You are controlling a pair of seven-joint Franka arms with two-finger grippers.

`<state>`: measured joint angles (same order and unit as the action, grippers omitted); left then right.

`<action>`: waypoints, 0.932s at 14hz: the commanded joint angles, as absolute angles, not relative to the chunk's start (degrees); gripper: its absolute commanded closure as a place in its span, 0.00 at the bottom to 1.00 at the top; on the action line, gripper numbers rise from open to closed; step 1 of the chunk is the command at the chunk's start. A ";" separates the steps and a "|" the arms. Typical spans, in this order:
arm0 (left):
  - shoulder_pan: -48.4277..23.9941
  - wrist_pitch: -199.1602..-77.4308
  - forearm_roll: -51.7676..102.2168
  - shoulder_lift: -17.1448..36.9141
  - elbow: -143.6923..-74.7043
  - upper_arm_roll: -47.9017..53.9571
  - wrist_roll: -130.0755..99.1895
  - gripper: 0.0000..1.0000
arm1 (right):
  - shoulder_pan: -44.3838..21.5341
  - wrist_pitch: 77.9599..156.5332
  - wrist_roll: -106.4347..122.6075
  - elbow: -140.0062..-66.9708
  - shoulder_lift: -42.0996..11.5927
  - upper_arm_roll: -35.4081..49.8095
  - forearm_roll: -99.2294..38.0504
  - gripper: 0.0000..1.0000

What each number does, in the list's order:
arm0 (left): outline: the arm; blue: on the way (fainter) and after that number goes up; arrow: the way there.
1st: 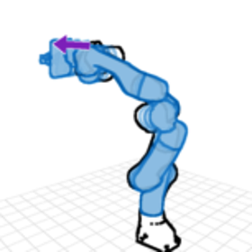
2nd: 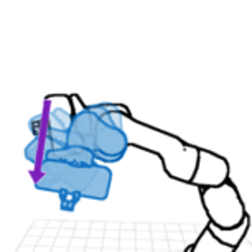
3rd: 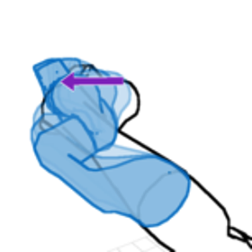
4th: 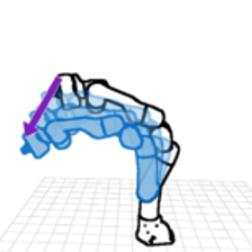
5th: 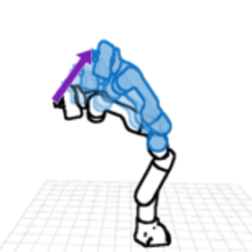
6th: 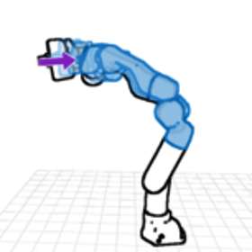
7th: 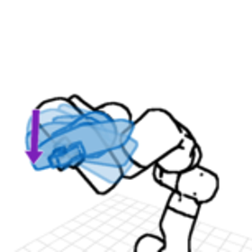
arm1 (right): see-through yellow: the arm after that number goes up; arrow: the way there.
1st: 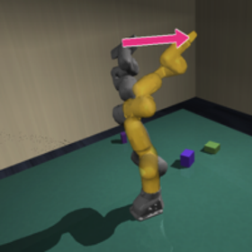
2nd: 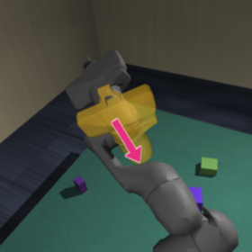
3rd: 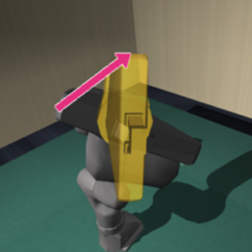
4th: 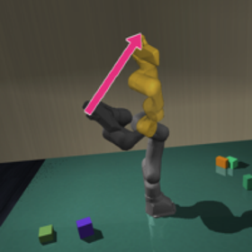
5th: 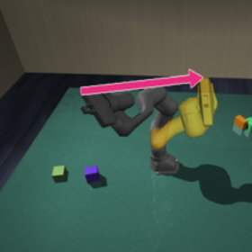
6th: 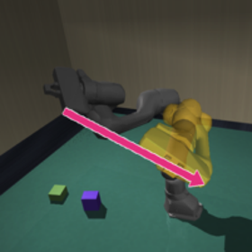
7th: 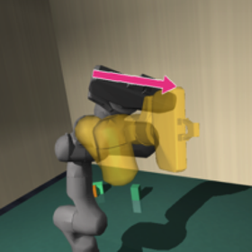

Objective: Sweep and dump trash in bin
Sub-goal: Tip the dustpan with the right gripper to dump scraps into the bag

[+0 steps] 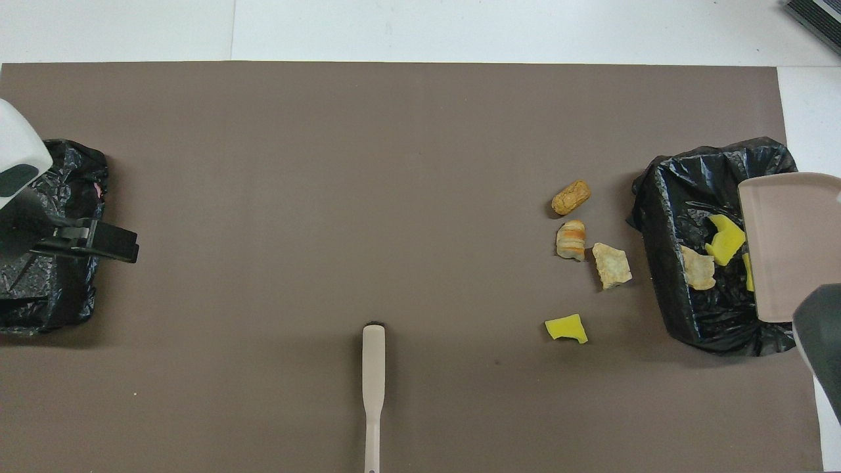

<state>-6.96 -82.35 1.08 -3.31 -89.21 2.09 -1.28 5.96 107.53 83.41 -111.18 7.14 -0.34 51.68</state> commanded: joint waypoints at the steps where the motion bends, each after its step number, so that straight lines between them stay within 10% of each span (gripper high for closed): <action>1: -5.89 -80.77 0.17 -2.37 -87.45 2.46 -0.09 0.00 | 6.50 106.61 80.53 -109.43 7.38 0.26 43.80 1.00; 13: -3.78 -82.26 0.17 -1.67 -84.63 2.72 2.11 0.00 | -1.39 99.58 15.70 -108.55 4.67 1.67 6.44 1.00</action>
<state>-4.73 -82.38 1.08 -1.89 -85.65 2.08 1.11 0.60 100.75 24.46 -109.85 6.51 1.65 10.74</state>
